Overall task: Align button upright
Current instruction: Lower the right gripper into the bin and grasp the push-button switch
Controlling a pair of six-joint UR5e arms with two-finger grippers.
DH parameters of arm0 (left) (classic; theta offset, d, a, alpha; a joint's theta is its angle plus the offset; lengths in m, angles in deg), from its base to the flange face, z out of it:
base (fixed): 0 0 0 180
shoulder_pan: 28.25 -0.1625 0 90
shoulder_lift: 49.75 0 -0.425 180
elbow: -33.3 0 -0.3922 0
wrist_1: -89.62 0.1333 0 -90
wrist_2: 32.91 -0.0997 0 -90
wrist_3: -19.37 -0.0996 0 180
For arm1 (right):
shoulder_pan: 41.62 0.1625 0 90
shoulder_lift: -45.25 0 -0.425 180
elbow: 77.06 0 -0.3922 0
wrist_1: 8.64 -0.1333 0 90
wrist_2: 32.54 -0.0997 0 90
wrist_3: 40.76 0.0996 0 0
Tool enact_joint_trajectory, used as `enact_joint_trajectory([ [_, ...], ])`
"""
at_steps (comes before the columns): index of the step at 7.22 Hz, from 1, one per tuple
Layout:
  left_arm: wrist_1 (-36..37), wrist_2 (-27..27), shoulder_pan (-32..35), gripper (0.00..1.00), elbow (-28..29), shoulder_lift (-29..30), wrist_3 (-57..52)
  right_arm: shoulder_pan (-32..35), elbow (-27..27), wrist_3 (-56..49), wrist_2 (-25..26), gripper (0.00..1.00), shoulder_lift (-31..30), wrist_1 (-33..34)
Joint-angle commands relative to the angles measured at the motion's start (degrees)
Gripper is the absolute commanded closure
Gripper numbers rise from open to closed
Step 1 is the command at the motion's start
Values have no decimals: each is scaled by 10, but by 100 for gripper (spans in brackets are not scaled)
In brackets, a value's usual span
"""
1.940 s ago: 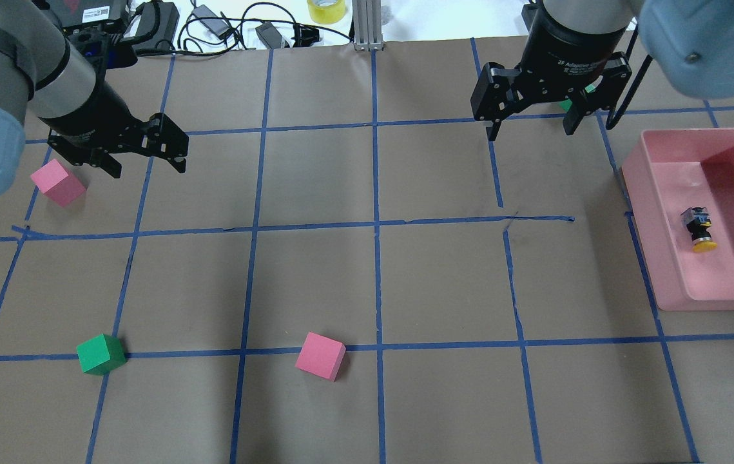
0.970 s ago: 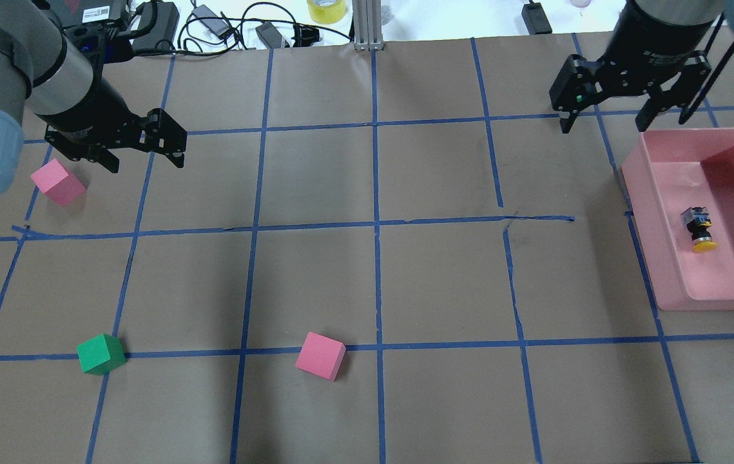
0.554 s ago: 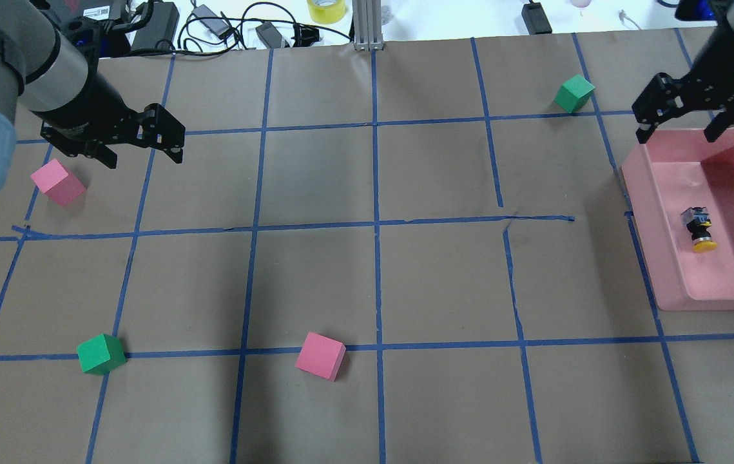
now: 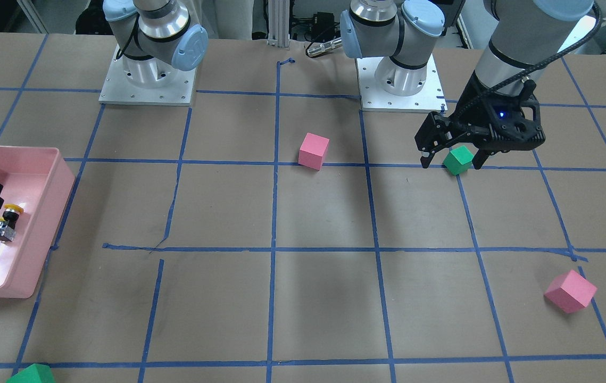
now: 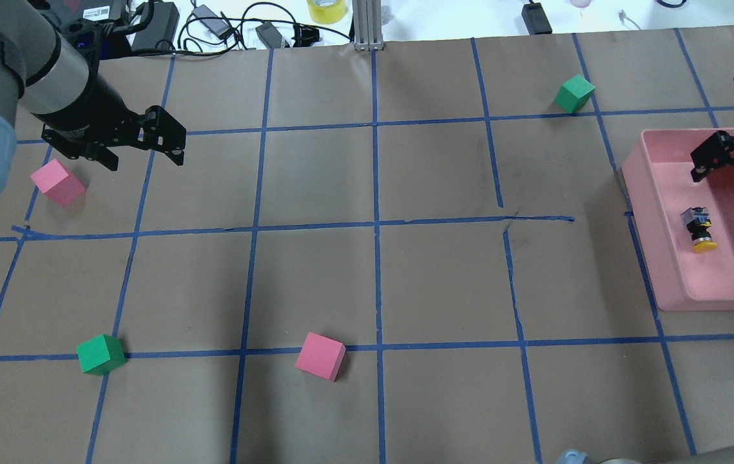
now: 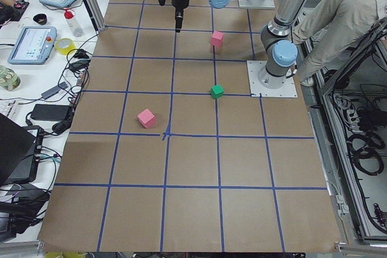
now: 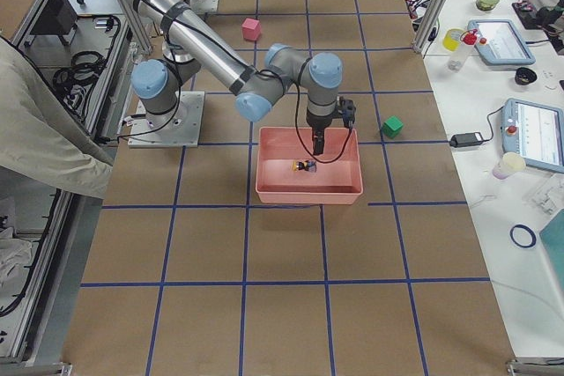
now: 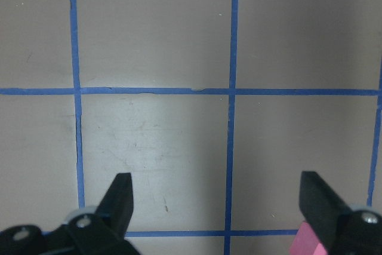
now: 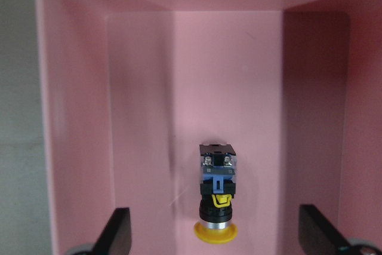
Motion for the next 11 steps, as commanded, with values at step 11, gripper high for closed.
enact_joint_trajectory([
  [11, -6, -10, -1, 0, 3, -2, -1, -15, -53, -15, 7, 2, 75, 111],
])
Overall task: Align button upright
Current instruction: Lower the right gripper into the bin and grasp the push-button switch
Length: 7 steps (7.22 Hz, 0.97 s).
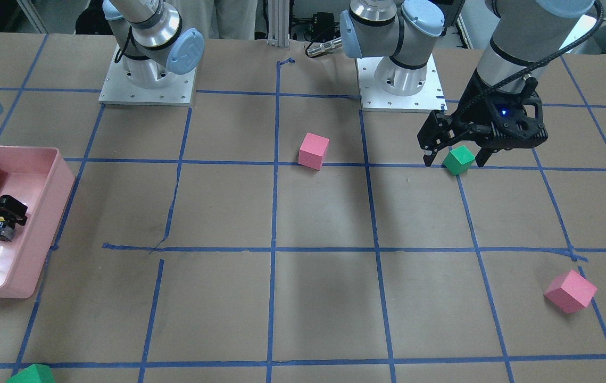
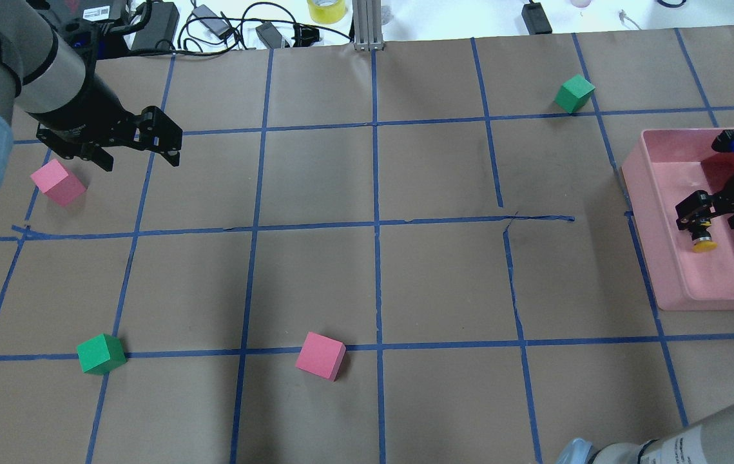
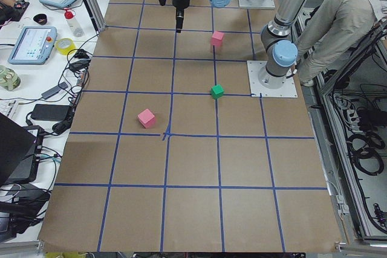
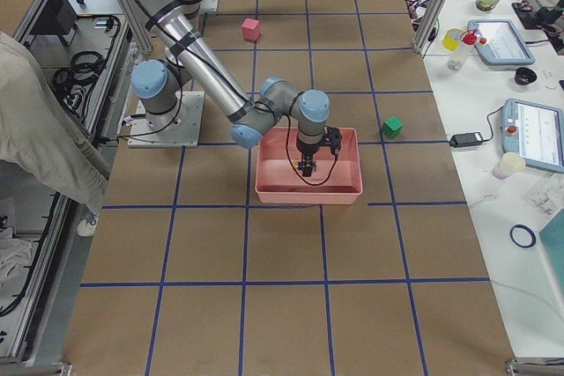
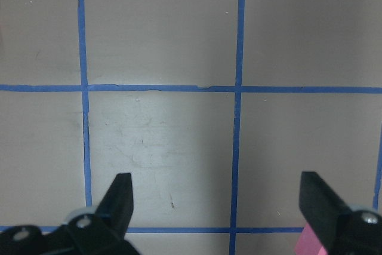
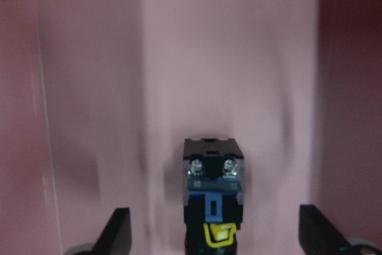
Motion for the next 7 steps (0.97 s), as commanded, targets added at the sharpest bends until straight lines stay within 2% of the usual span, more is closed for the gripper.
enact_joint_trajectory([
  [1, 0, 0, 0, 0, 1, 0, 0, 0, -1, 1, -2, 2, 22, 26],
  [2, -1, 0, 0, 0, 1, 0, 0, 0, -1, 0, -7, 14, 22, 26],
  [3, -1, -1, 0, 0, 0, 0, 0, 0, -2, 1, -8, 40, 19, 23],
  [4, -1, 0, 0, 0, 1, 0, 0, 0, -3, 1, -9, 74, 15, 16],
  [5, -1, 0, 0, 0, 0, 0, 0, 0, -2, 0, -7, 94, 12, 10],
  [6, -1, 0, 0, 0, 1, 0, 0, 0, -1, 0, -8, 100, 2, 10],
  [7, -1, 0, 0, 0, 1, 0, 0, 2, 3, 0, -8, 100, -3, 6],
])
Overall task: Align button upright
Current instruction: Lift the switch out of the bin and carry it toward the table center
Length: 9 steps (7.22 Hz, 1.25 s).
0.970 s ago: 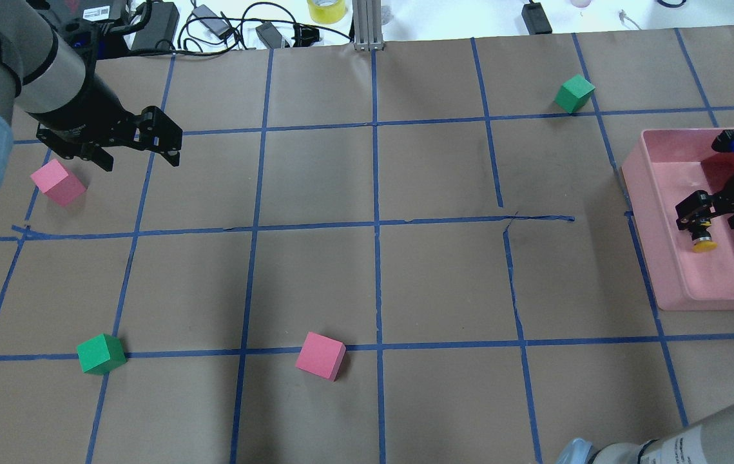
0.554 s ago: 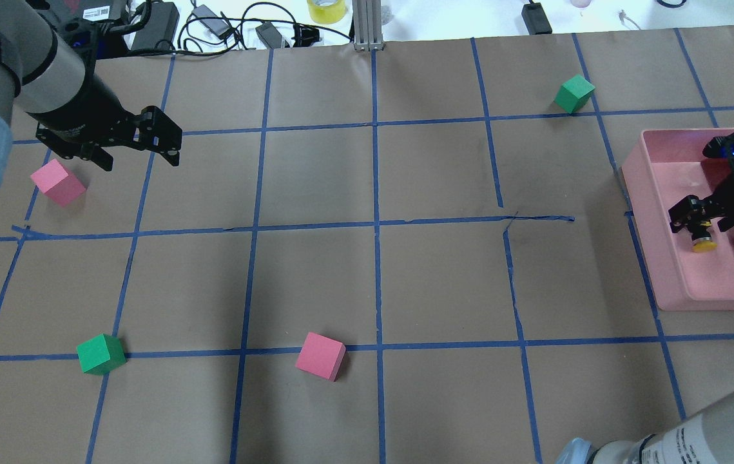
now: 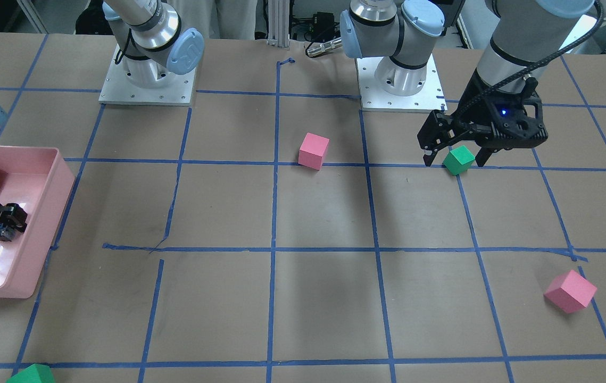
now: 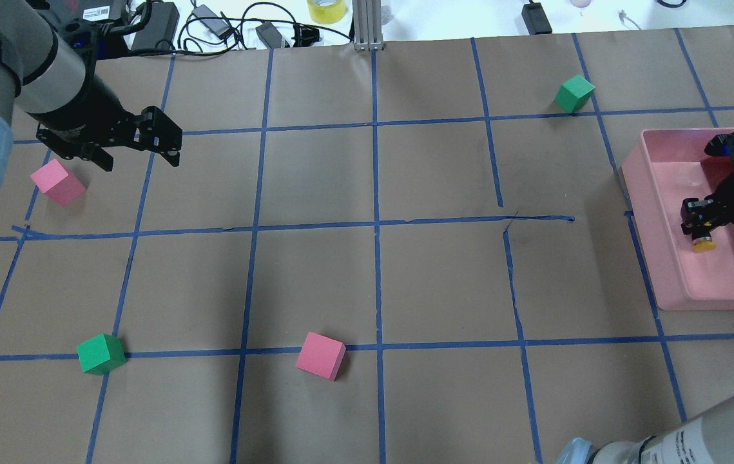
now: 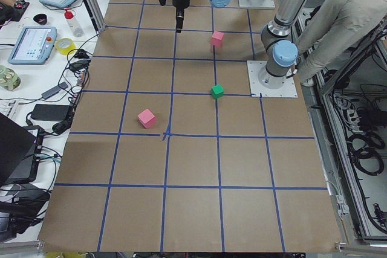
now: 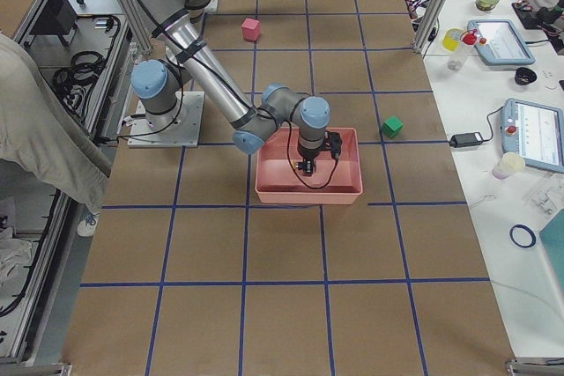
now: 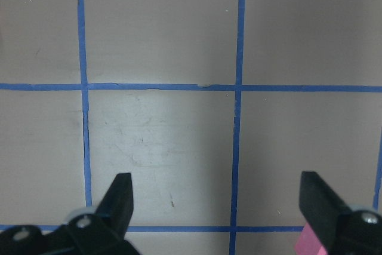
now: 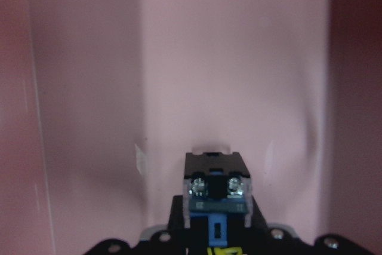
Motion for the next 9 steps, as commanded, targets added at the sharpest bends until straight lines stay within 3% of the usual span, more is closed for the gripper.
enact_joint_trajectory([
  [1, -1, 0, 0, 0, -1, 0, 0, 7, 14, 0, -2, 100, -22, -25],
  [3, 0, 0, 0, 0, -1, 1, 0, 42, 54, 10, -17, 100, -84, -103],
  [5, 0, 0, 0, 0, -1, 1, 0, 123, 152, 64, -16, 100, -111, -240],
  [6, 0, 0, 0, 0, -2, 1, 0, 173, 182, 86, -18, 100, -112, -268],
  [8, 0, 1, 0, 0, -2, 1, 0, 323, 186, 264, -18, 100, -100, -261],
  [9, 1, 1, 0, 0, -3, 2, 0, 408, 186, 352, -18, 100, -72, -221],
])
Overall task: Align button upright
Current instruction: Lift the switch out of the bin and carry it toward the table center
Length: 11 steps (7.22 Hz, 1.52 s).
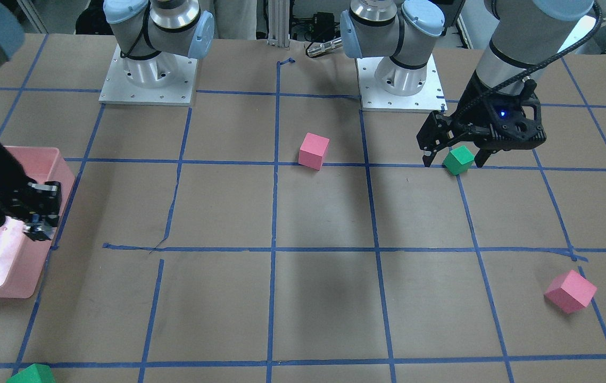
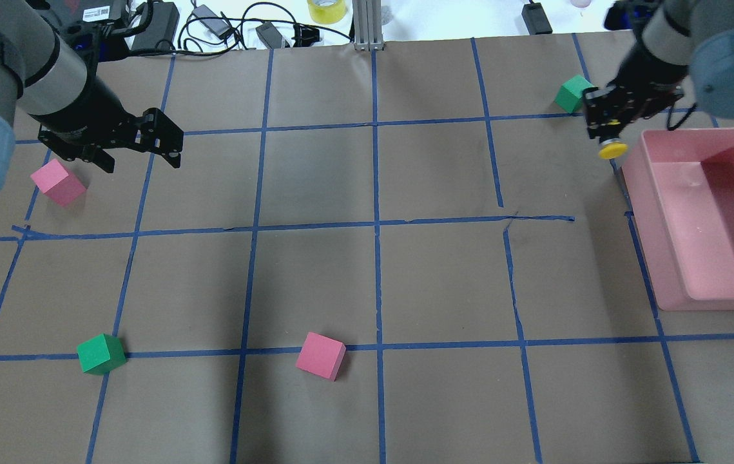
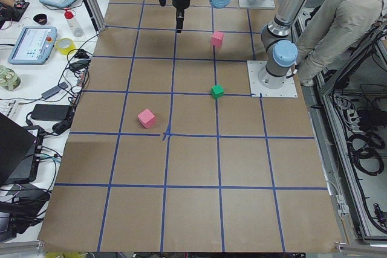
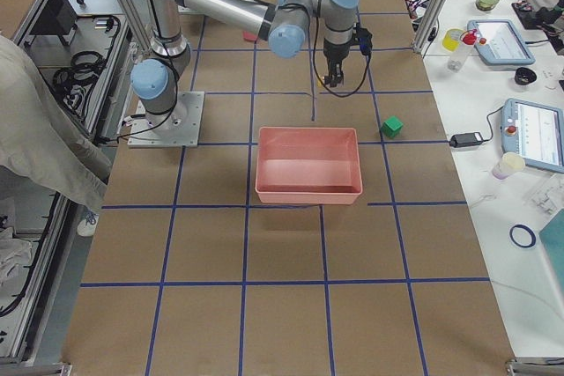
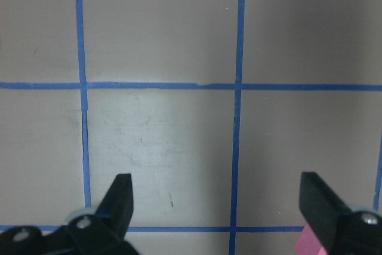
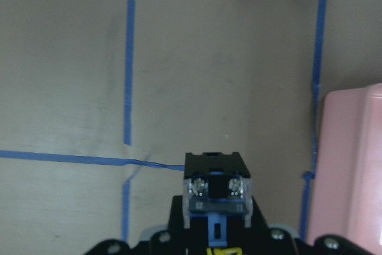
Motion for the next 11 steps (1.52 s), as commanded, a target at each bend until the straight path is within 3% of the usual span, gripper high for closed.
enact_joint_trajectory([
  [1, 2, 0, 0, 0, -1, 1, 0, 177, 4, 201, 0, 100, 59, 87],
  [4, 3, 0, 0, 0, -1, 2, 0, 315, 4, 323, 1, 100, 157, 215],
  [5, 3, 1, 0, 0, -1, 2, 0, 321, 3, 323, 2, 100, 184, 227],
  [9, 6, 1, -1, 0, -1, 5, 0, 321, -12, 313, 7, 100, 200, 227],
  [10, 6, 1, -1, 0, -1, 5, 0, 321, -19, 290, 11, 97, 201, 227],
  [11, 6, 1, -1, 0, -1, 5, 0, 321, -21, 286, 18, 87, 201, 227],
])
